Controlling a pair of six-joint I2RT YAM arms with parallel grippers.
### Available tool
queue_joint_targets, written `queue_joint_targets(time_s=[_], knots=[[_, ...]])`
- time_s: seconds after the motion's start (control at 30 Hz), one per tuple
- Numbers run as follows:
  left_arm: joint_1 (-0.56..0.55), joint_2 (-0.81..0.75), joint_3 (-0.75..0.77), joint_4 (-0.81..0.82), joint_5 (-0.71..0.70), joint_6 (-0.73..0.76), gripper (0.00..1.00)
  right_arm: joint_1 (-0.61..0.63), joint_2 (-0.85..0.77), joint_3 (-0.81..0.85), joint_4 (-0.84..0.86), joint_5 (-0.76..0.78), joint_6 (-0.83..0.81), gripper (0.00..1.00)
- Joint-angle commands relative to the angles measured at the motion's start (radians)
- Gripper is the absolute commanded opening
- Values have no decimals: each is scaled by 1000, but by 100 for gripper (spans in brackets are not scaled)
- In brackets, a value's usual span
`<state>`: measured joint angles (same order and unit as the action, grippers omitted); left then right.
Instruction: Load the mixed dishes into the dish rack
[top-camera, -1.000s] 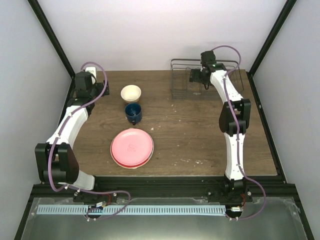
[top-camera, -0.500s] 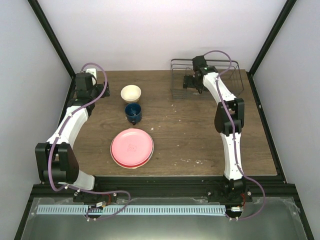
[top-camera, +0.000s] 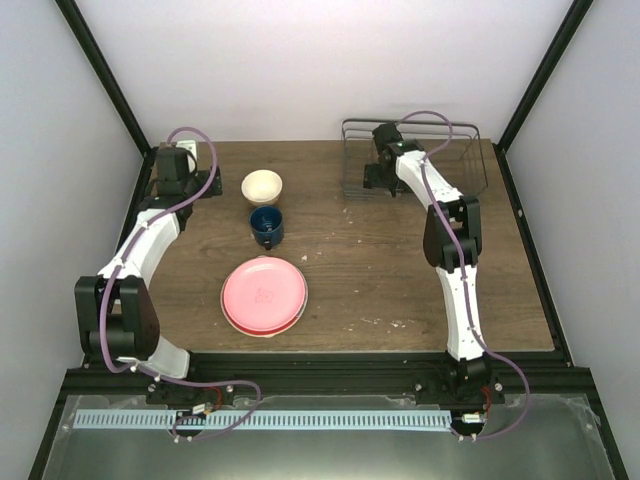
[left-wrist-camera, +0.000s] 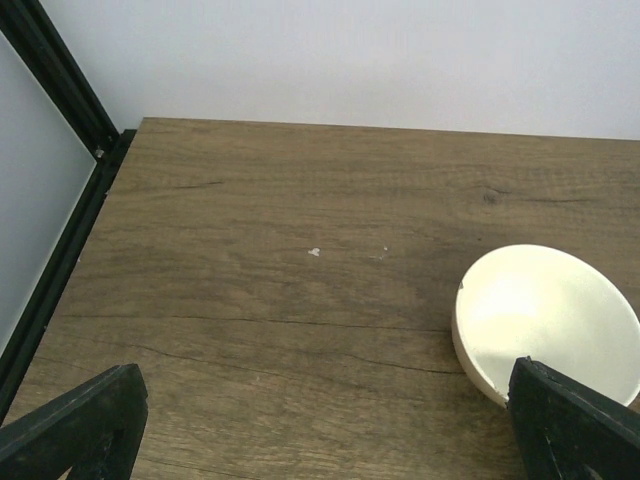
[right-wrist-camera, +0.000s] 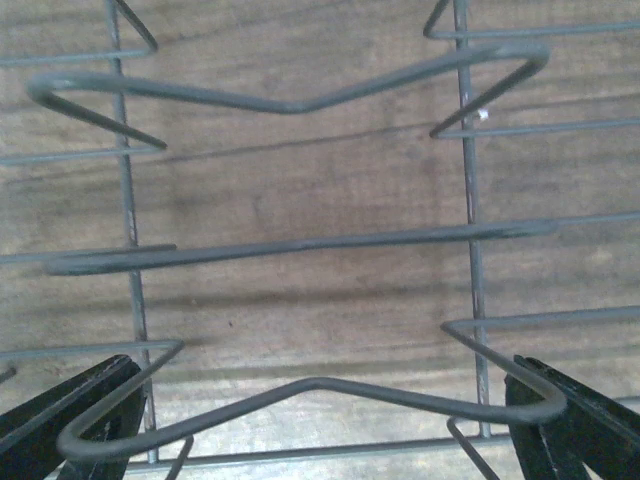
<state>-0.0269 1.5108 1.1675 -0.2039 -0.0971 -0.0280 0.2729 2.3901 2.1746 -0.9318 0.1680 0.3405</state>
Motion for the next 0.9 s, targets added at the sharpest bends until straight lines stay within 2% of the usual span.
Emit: queue_joint_targets(time_s=[0.0, 0.33, 0.87], knots=[[-4, 19, -1, 15, 20, -15, 100, 44, -59, -87, -95, 25, 66, 100], [-4, 51, 39, 12, 46, -22, 100, 130, -215, -289, -125, -17, 109, 100], [-4, 53, 22, 20, 72, -33, 100, 245, -354, -335, -324, -27, 228, 100]])
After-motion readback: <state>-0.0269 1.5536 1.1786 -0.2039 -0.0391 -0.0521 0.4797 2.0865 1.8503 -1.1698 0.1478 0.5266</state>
